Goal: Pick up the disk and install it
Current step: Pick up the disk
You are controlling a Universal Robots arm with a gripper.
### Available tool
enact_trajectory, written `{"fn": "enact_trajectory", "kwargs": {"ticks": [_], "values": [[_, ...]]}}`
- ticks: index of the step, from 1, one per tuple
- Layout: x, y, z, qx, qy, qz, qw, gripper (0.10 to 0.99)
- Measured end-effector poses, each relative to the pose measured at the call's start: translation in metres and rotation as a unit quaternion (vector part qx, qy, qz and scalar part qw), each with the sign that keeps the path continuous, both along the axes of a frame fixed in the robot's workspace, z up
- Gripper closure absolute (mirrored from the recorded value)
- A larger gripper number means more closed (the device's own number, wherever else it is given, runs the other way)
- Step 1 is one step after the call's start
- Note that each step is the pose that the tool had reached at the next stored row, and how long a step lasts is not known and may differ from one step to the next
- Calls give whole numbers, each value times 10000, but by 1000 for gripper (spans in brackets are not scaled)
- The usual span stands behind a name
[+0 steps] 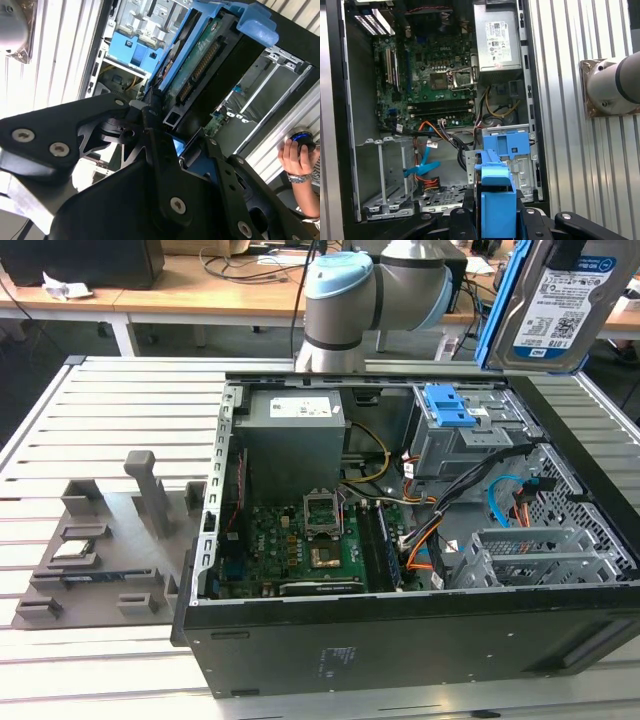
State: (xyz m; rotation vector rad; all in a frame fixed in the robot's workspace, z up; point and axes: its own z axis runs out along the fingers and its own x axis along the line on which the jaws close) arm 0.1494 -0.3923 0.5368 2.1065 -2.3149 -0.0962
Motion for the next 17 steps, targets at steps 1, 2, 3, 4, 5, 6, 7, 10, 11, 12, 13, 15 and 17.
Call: {"fn": "enact_trajectory", "kwargs": {"ticks": [1, 2, 3, 4, 5, 6, 7, 10, 11, 12, 13, 15, 17], "values": [[-5, -26, 0, 0, 0, 0, 10000, 718], [-11, -57, -1, 0, 0, 0, 10000, 718], [-14, -69, -2, 0, 0, 0, 10000, 718], [-16, -82, -2, 0, 0, 0, 10000, 718], [-22, -109, -3, 0, 0, 0, 10000, 718], [-25, -128, -3, 0, 0, 0, 10000, 718], [-29, -151, -4, 0, 0, 0, 10000, 718], [-39, -232, -5, 0, 0, 0, 10000, 718], [-41, -245, -5, 0, 0, 0, 10000, 718], [-42, -259, -6, 0, 0, 0, 10000, 718], [-43, -271, -5, 0, 0, 0, 10000, 718], [-46, -308, -6, 0, 0, 0, 10000, 718], [-51, -360, -7, 0, 0, 0, 10000, 718]]}}
